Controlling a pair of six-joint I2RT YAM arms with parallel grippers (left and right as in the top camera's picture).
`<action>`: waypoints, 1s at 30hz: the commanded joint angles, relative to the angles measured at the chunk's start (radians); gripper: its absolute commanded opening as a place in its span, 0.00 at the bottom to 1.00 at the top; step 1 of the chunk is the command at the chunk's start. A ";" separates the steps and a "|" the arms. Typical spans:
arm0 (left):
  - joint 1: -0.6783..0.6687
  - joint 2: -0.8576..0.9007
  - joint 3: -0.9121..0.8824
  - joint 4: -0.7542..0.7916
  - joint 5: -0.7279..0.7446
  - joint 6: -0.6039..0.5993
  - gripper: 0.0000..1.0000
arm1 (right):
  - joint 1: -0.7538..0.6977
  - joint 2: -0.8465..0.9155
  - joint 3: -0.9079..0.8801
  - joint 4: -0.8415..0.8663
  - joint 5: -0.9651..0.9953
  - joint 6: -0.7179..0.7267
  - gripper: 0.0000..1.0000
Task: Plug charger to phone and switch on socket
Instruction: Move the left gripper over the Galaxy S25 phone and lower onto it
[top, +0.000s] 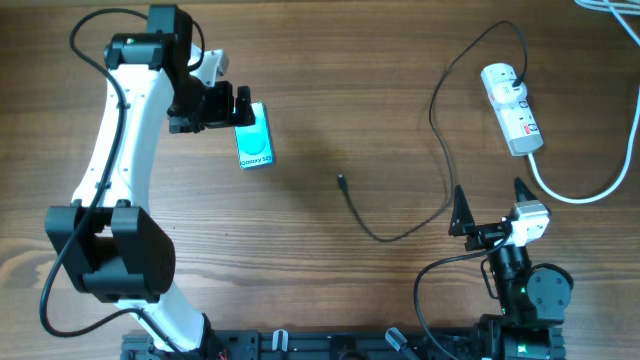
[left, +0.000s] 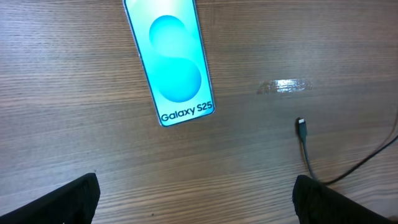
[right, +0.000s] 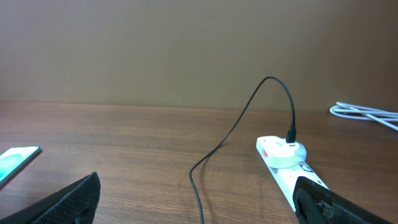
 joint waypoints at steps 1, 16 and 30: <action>-0.003 0.004 0.014 0.060 0.031 -0.012 1.00 | 0.000 -0.010 -0.001 0.003 -0.009 0.013 1.00; -0.028 0.116 -0.080 0.164 0.016 -0.300 0.04 | 0.000 -0.007 -0.001 0.003 -0.009 0.013 1.00; -0.125 0.133 -0.190 0.345 -0.240 -0.423 1.00 | 0.000 -0.007 -0.001 0.003 -0.009 0.013 1.00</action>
